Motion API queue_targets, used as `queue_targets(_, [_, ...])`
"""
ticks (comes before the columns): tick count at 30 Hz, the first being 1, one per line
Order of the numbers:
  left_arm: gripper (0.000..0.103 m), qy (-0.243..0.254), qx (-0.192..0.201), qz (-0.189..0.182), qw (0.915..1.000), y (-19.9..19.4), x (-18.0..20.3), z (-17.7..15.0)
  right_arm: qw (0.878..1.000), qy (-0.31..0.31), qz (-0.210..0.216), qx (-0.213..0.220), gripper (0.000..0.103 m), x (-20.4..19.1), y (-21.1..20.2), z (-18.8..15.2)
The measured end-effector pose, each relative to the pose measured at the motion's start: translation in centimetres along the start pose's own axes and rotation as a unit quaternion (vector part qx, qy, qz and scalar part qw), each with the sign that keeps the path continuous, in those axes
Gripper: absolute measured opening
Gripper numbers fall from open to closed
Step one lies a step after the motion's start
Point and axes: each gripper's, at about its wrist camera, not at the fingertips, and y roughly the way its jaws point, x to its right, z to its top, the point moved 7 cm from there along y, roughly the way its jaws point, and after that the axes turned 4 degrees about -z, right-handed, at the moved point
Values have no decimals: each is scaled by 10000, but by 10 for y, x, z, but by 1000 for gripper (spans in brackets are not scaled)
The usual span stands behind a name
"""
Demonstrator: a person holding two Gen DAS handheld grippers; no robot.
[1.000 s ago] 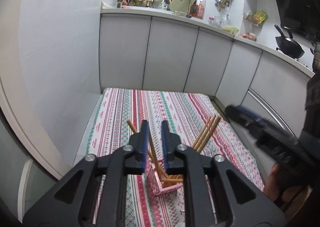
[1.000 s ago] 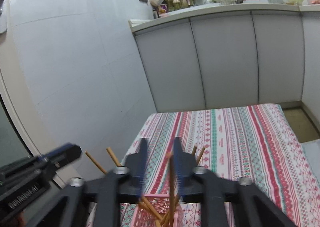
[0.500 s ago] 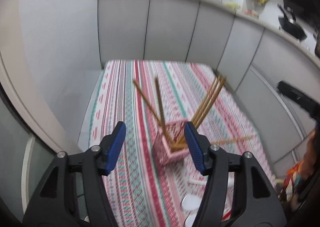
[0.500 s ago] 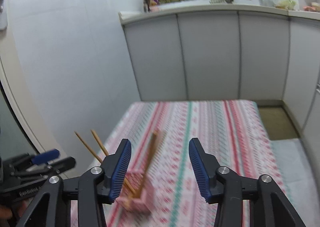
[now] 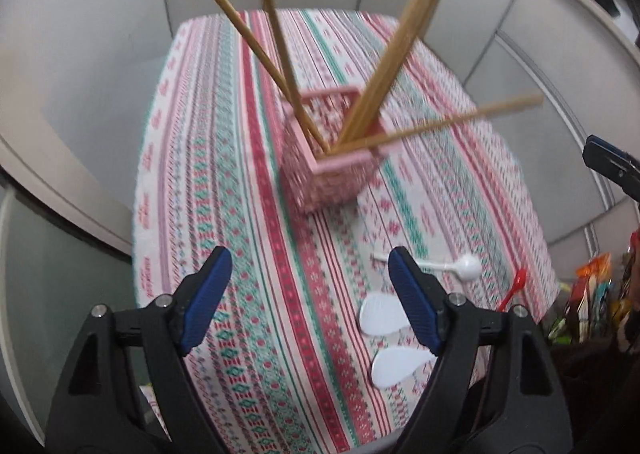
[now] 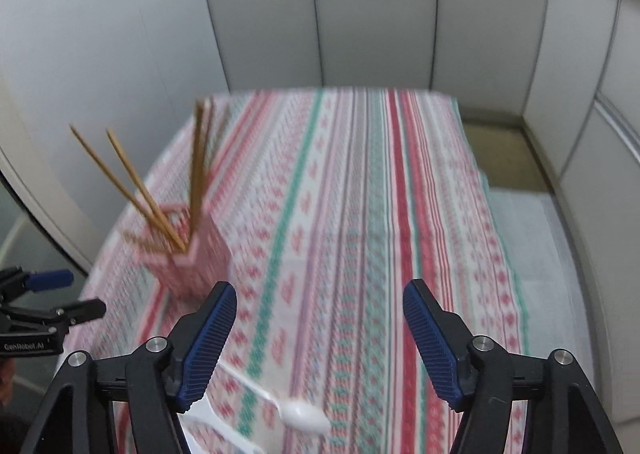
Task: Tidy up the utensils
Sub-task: 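Move both grippers down toward the white spoon and the red spoon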
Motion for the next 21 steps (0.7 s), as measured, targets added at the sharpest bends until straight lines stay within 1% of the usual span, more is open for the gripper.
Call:
queue_targets(1, [81, 78, -63, -23, 9999, 3, 5, -3, 9999, 12, -14, -119, 74, 1, 3, -3])
queue_targets(2, [81, 170, -120, -33, 9998, 6, 10, -7, 9994, 21, -47, -339, 74, 5, 8, -13])
queue_targets(3, [81, 247, -159, -33, 9996, 7, 13, -7, 9990, 30, -65, -442, 74, 7, 11, -17])
queue_targets(5, [81, 567, -278, 4, 9980, 14, 26, -13, 9972, 59, -135, -732, 74, 16, 17, -33])
queue_targets(8, [81, 1017, -460, 64, 9937, 27, 42, -23, 9945, 68, -273, -1013, 74, 27, 24, -51])
queue_targets(11, [81, 1456, -685, 61, 9869, 42, 60, -34, 9910, 146, -416, -1264, 74, 43, 28, -66])
queue_targets(13, [81, 1769, -810, 46, 9809, 53, 74, -40, 9867, 247, -544, -1511, 74, 58, 32, -78])
queue_targets(15, [81, 2025, -849, -62, 9756, 60, 88, -44, 9837, 344, -579, -1666, 74, 69, 33, -89])
queue_targets(18, [81, 2593, -837, -170, 9620, 71, 115, -48, 9787, 479, -628, -1893, 74, 83, 34, -104])
queue_targets(20, [80, 2974, -831, -193, 9509, 79, 130, -49, 9761, 533, -699, -1989, 74, 92, 34, -113])
queue_targets(21, [77, 3184, -838, -222, 9440, 84, 138, -49, 9755, 538, -708, -2011, 74, 93, 32, -114])
